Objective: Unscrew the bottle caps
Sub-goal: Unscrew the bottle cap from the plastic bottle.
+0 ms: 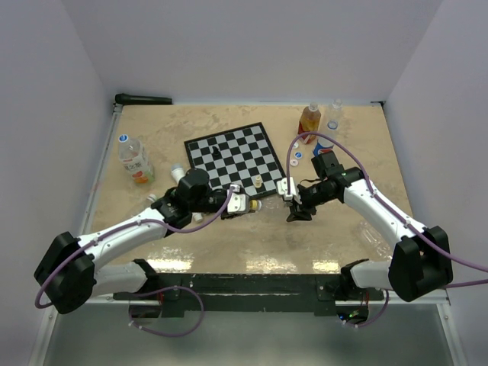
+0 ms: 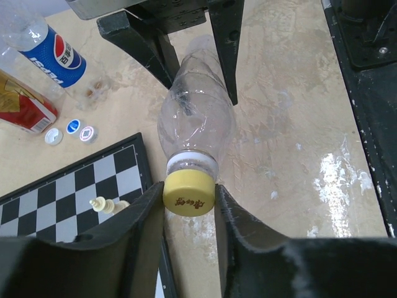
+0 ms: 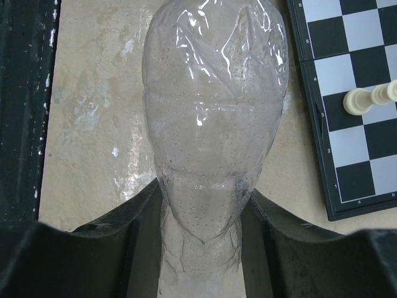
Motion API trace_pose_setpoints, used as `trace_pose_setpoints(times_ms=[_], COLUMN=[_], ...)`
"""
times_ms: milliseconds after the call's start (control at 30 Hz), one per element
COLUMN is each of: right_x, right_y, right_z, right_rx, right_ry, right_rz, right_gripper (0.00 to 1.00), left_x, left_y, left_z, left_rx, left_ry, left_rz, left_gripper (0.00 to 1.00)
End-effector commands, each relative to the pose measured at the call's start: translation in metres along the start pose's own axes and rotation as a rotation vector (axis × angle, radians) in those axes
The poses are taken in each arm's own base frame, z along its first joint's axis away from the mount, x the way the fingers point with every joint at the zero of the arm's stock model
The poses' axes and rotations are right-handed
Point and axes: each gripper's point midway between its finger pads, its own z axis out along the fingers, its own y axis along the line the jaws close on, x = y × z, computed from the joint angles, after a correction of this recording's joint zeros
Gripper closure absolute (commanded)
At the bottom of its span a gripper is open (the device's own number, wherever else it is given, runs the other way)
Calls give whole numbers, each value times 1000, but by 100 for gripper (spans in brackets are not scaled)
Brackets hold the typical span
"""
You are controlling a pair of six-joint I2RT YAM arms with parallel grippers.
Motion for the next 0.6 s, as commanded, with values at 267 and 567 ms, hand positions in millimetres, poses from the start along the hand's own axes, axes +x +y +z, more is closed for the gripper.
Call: trace_pose_setpoints(times_ms=[267,567], right_x=[0,1], right_y=[3,2], right_z=[0,1], right_rx=[-7,-11], right_ry=[-1,0], right_rz=[9,13], right_gripper=[98,98], left_x=[-31,2], left_y=[2,7], left_z=[1,-15], left_rx=[-8,-360], left_ry=[-62,138], left_rz=[-238,-1268], left_gripper=[100,100])
